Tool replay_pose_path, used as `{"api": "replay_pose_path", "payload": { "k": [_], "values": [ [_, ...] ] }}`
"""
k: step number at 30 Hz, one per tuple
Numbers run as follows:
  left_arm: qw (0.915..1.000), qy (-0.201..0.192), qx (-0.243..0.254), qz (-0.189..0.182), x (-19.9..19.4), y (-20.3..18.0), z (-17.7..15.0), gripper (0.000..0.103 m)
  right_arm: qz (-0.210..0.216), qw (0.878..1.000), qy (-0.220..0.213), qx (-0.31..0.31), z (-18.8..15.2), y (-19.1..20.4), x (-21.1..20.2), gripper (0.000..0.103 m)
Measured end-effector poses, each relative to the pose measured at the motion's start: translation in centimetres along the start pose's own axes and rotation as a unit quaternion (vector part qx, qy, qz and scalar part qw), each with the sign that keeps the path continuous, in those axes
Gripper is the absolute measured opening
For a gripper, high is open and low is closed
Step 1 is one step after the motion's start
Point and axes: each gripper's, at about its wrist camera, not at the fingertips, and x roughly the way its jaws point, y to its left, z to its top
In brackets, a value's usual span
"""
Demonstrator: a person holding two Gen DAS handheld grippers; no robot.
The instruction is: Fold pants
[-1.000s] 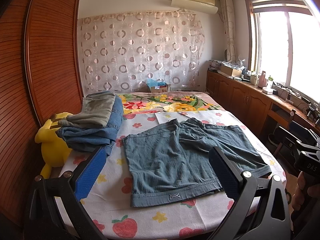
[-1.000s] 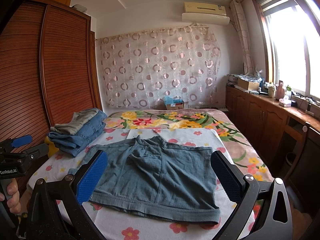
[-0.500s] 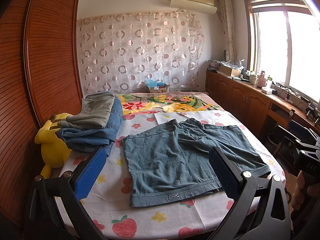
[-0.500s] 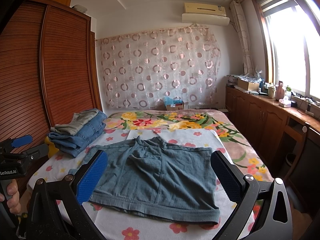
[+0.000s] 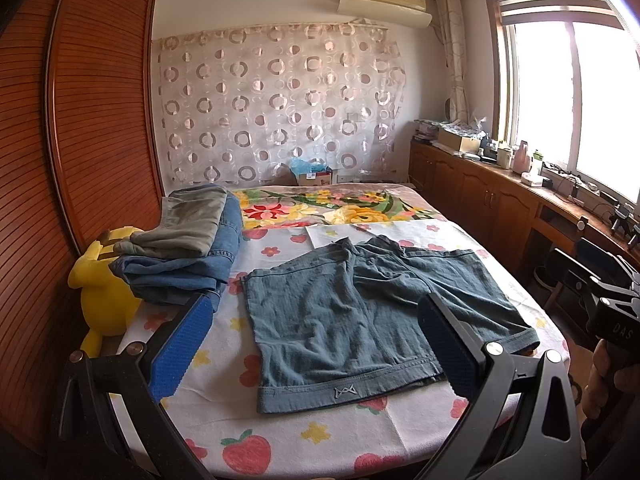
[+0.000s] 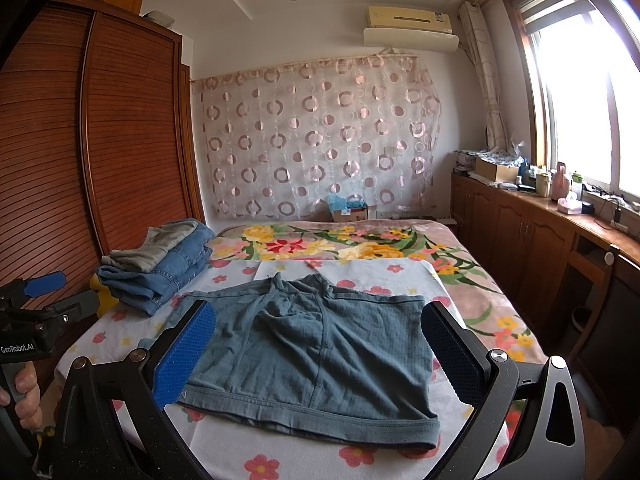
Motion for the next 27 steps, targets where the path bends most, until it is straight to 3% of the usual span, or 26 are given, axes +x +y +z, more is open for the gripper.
{"api": "replay_pose_path", "payload": {
  "k": [10,27],
  "values": [
    [0.9998,0.016,0.003,-0.007,-0.2,-1.3,1.1,0.103,-0.002,1.000,0.004,0.001,-0.1,0.1,0.2,0.102],
    [0.9957,0.052,0.045,-0.062,7.2,-3.4,1.1,0.102,-0.023,0.999,0.034,-0.004,0.8,-1.0,3.8,0.101]
  ]
}}
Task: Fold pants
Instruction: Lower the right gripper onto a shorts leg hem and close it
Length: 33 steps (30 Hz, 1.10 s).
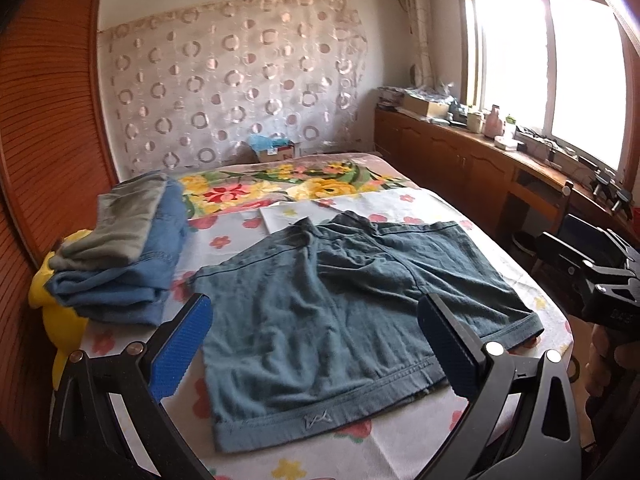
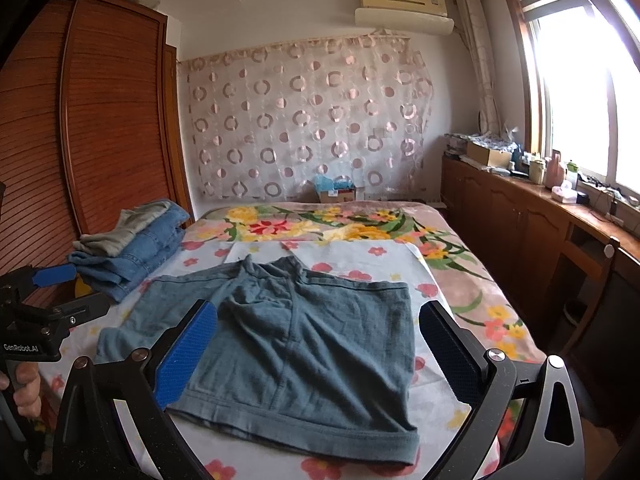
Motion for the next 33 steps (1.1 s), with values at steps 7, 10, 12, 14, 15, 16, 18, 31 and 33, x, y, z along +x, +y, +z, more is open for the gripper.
{"api": "replay_pose_path", "payload": {
  "k": [7,10,12,14,15,16,18,31,33],
  "values": [
    [0.9996,0.015,0.013,-0.018,2.4,-0.6,1.0,0.103,-0.001,1.000,0.011,-0.002,0.6,-0.4,1.1,0.097],
    [0.9994,0.021,0.015,-0.024,3.6,-0.9,1.3,0.103,0.000,1.000,0.020,-0.001,0.9,-0.9,1.9,0.093],
    [0.9991,0.028,0.017,-0.027,4.7,-1.0,1.6,0.102,0.000,1.000,0.026,-0.002,1.2,-1.5,2.4,0.091],
    [0.9987,0.035,0.021,-0.032,5.6,-1.2,1.7,0.103,0.001,0.999,0.034,-0.003,1.5,-2.3,3.3,0.086],
    [0.9984,0.038,0.022,-0.035,6.0,-1.3,1.8,0.103,0.002,0.999,0.039,-0.002,1.8,-2.7,3.6,0.084],
    [0.9981,0.043,0.023,-0.038,6.5,-1.4,1.9,0.102,0.004,0.999,0.044,-0.001,2.0,-3.1,4.0,0.080],
    [0.9975,0.051,0.025,-0.043,7.4,-1.7,2.1,0.102,0.007,0.998,0.055,-0.002,2.4,-3.8,4.9,0.076],
    [0.9935,0.089,0.037,-0.059,11.9,-3.3,3.0,0.102,0.001,0.991,0.135,-0.006,4.6,-7.4,9.3,0.052],
    [0.9930,0.095,0.038,-0.060,12.5,-3.5,3.1,0.102,0.007,0.989,0.148,-0.006,4.9,-7.4,10.0,0.051]
  ]
}}
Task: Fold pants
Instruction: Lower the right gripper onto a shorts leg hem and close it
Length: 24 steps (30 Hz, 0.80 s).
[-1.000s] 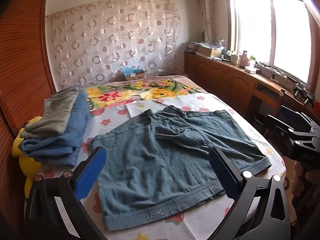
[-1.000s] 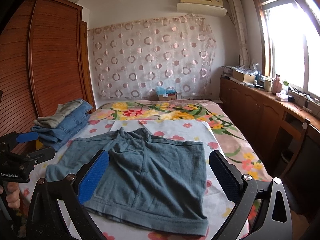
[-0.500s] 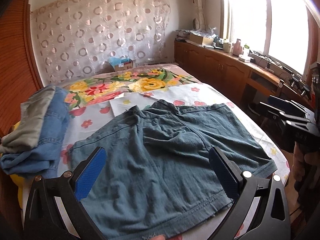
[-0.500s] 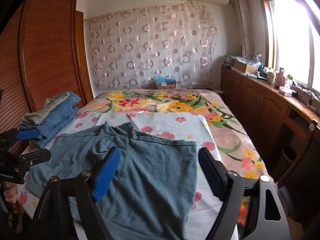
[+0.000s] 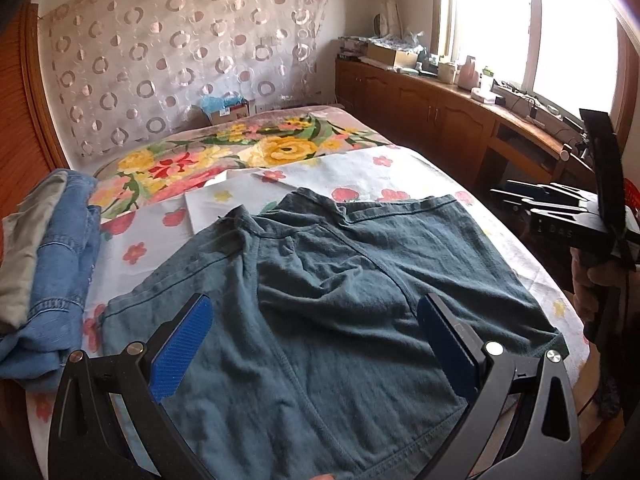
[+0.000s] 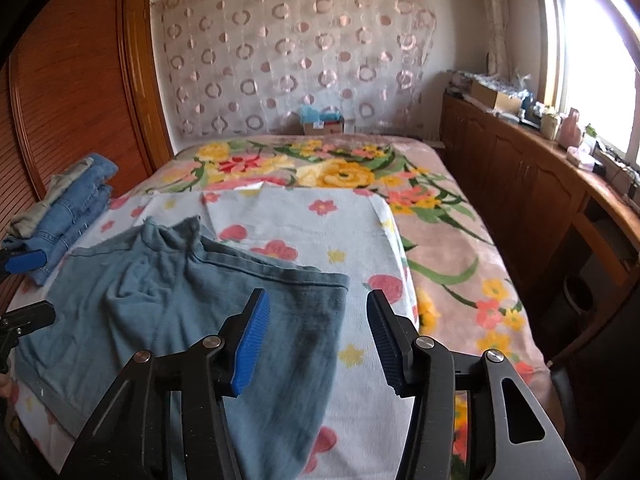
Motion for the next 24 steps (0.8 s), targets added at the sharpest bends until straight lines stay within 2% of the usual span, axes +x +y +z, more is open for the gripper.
{"api": "replay_pose_path", "payload": {
  "k": [5,9,17,23,24],
  "values": [
    [0.9999,0.014,0.002,0.000,1.1,-0.3,0.3,0.102,0.016,0.999,0.042,-0.002,1.0,-0.6,1.6,0.041],
    [0.9998,0.022,0.002,-0.001,1.7,-0.3,0.4,0.102,0.024,0.998,0.062,0.002,1.7,-1.3,1.6,0.039],
    [0.9992,0.040,0.004,-0.006,3.1,-0.6,0.2,0.102,0.027,0.996,0.080,0.001,2.7,-2.0,0.9,0.038],
    [0.9986,0.052,0.001,-0.005,3.9,-0.2,-0.4,0.102,0.025,0.996,0.081,-0.002,2.8,-2.3,0.1,0.029],
    [0.9985,0.054,0.001,-0.005,3.9,-0.1,-0.5,0.102,0.024,0.996,0.081,-0.005,2.8,-2.2,0.2,0.023]
  ]
}}
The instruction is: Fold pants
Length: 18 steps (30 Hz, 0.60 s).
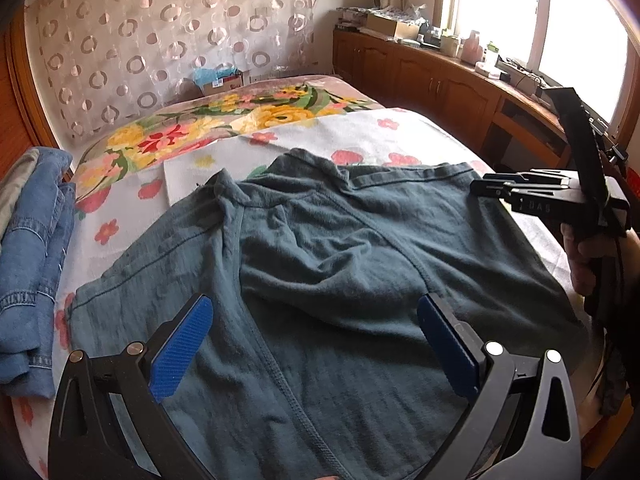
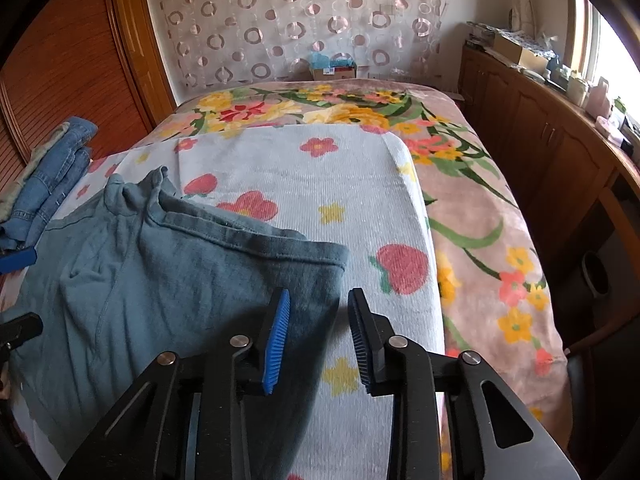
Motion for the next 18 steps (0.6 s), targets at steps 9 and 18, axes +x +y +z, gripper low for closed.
{"api": "replay_pose_path", "payload": {
  "k": [9,18],
  "values": [
    [0.9999,0.008,-0.008,0.003,0.2,1.0,-1.0,0.102,-0.049,0.999,-0.023,0.006,2.7,-1.7,1.9,0.001],
    [0.9999,0.000,-0.017,0.002,-1.5,1.9,-2.4,0.102,-0.041,0.999,-0.018,0.001,-0.1,-1.3,-1.1,0.026]
  ]
}}
